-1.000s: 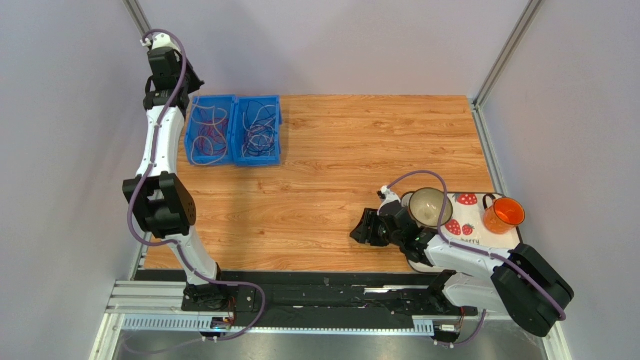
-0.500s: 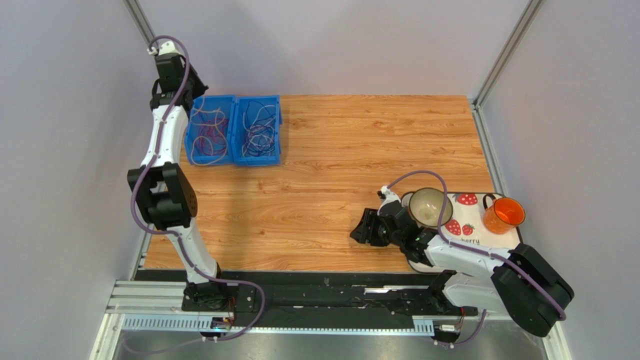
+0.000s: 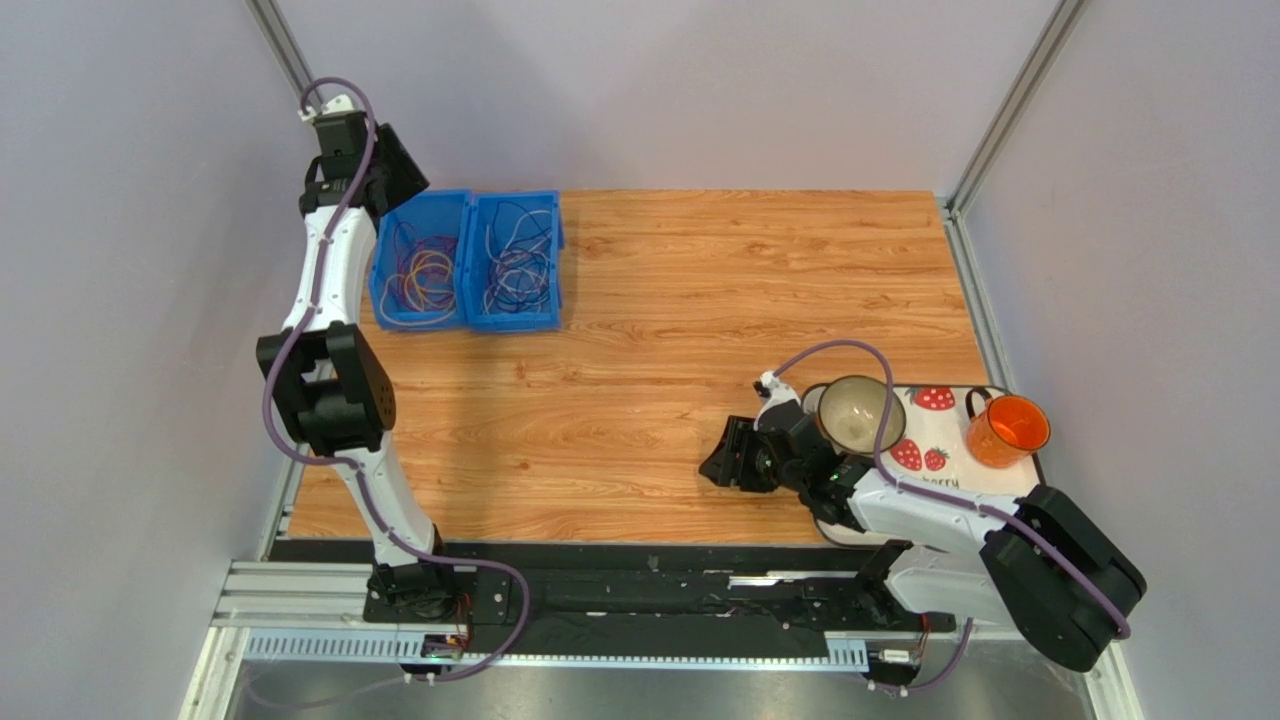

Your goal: Untangle the cables

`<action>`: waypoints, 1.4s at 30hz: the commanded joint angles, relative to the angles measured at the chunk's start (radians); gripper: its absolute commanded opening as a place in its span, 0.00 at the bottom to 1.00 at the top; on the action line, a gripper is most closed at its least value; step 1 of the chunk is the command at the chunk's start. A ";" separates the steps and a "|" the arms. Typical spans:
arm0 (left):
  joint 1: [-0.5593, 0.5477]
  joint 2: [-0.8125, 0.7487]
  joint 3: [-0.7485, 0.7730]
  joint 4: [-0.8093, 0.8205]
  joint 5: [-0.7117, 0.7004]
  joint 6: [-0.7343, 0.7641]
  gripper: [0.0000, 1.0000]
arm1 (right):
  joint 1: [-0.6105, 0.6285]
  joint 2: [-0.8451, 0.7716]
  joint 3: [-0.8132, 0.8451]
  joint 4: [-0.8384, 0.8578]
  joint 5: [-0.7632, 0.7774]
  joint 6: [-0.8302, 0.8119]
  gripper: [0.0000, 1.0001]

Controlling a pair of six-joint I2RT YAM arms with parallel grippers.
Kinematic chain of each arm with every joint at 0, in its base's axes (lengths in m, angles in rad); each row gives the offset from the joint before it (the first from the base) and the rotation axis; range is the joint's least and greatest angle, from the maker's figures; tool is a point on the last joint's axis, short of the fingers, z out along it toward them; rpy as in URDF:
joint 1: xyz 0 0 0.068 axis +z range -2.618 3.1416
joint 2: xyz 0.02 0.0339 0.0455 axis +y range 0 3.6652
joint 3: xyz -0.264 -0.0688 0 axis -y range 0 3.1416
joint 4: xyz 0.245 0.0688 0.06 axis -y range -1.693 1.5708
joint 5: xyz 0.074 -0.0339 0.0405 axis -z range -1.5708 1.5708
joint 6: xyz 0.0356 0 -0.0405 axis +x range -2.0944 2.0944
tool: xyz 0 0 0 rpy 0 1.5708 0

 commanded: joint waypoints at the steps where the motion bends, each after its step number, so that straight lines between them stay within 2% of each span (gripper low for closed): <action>1: 0.006 -0.166 -0.060 -0.062 -0.061 -0.068 0.63 | 0.003 0.029 -0.012 -0.078 0.011 -0.028 0.54; 5: 0.006 -0.351 -0.328 -0.008 -0.099 -0.136 0.63 | 0.003 0.024 -0.015 -0.078 0.010 -0.026 0.54; 8: 0.009 -0.447 -0.464 -0.007 -0.141 -0.174 0.62 | 0.003 0.016 -0.020 -0.078 0.010 -0.028 0.54; 11: 0.024 -0.508 -0.582 0.004 -0.110 -0.210 0.59 | 0.003 0.012 -0.023 -0.080 0.008 -0.028 0.54; 16: 0.082 -0.531 -0.693 0.038 -0.078 -0.271 0.57 | 0.001 0.009 -0.026 -0.077 0.005 -0.028 0.54; 20: 0.183 -0.524 -0.836 0.172 0.063 -0.354 0.57 | 0.003 0.007 -0.030 -0.078 0.002 -0.030 0.54; 23: 0.194 -0.489 -0.848 0.226 0.062 -0.339 0.57 | 0.003 0.006 -0.029 -0.078 0.002 -0.031 0.54; 31: 0.197 -0.392 -0.891 0.392 0.088 -0.420 0.58 | 0.003 0.016 -0.024 -0.078 -0.001 -0.033 0.54; 35: 0.199 -0.323 -0.858 0.391 0.094 -0.429 0.57 | 0.003 0.019 -0.021 -0.078 -0.001 -0.033 0.54; 42: 0.197 -0.307 -0.845 0.397 0.091 -0.432 0.56 | 0.001 0.030 -0.015 -0.078 -0.001 -0.034 0.54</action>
